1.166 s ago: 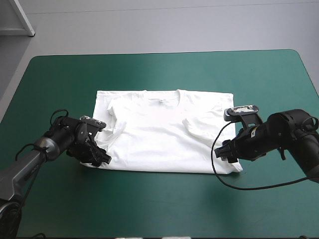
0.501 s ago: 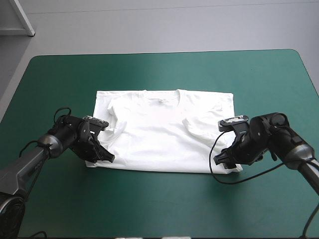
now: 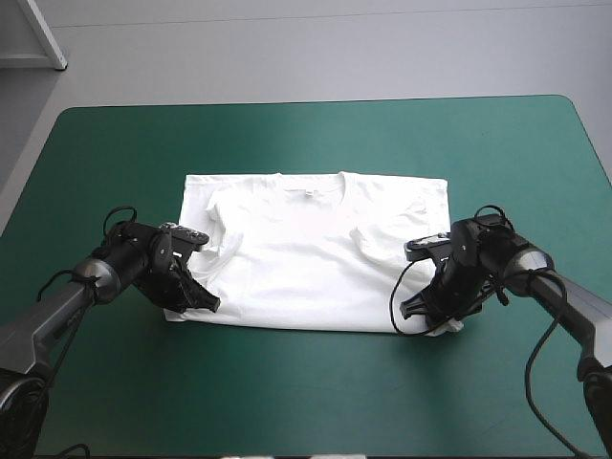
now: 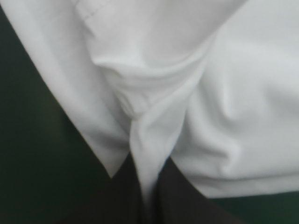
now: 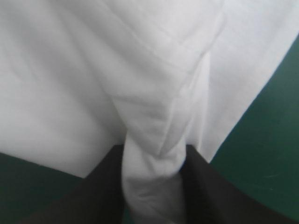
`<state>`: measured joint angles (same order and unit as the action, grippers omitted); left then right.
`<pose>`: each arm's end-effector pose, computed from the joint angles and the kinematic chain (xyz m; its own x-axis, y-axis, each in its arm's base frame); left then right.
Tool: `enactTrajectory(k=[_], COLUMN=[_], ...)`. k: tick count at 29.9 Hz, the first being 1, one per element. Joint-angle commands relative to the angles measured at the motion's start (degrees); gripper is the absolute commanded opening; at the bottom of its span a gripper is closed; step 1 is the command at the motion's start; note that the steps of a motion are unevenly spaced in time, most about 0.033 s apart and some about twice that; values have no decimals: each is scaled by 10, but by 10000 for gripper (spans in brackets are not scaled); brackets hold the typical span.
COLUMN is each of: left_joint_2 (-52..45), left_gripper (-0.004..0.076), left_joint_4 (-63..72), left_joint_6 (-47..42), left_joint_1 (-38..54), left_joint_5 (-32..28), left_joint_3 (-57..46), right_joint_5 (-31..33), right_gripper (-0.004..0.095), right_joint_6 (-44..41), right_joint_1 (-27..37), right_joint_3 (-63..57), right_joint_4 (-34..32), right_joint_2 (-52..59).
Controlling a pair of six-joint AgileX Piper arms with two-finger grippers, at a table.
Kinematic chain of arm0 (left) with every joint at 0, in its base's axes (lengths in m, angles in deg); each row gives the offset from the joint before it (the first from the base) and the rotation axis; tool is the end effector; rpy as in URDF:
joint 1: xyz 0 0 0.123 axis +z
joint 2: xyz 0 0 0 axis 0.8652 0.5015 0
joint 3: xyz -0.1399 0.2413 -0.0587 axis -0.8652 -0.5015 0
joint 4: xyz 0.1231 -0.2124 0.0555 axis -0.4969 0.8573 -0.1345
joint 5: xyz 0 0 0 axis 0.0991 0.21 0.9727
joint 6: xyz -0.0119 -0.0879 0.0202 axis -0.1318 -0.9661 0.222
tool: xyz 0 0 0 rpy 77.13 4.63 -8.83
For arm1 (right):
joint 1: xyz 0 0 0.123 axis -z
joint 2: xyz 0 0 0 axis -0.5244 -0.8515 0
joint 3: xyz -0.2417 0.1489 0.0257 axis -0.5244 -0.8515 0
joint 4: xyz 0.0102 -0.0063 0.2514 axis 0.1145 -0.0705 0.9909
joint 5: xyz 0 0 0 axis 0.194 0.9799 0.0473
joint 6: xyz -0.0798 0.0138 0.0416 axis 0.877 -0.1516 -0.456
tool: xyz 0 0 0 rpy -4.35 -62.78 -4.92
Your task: Fold the cloth
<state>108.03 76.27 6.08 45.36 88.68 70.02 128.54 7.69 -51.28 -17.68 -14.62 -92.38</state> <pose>0.2638 -0.0650 0.2091 -0.9196 0.3651 -0.1447 0.3610 0.9310 0.0546 0.2568 0.1003 0.2176 -0.9438 -0.3237 -0.0666 -0.3287 0.9402 0.0895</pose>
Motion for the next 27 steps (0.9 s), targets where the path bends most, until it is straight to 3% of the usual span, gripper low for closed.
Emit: enactTrajectory(k=[1,3,14,21,27], left_joint_2=[-6,-6,-19,-94,-98], left_gripper=[19,19,19,19,19], left_joint_4=[-20,-20,-33,-33,-14], left_joint_6=[0,0,-5,-5,10], left_joint_1=[-1,-1,-1,-1,-1], left_joint_5=[-8,-10,18,39,61], left_joint_3=[5,5,5,10,72], right_joint_5=[1,1,22,24,23], right_gripper=[93,-17,-13,-14,-13], right_joint_6=[5,5,-24,-24,-10], right_joint_1=[0,0,0,0,0], right_joint_3=[11,11,11,20,73], right_joint_4=[1,-3,-72,-33,-13], right_joint_2=[17,17,34,75,89])
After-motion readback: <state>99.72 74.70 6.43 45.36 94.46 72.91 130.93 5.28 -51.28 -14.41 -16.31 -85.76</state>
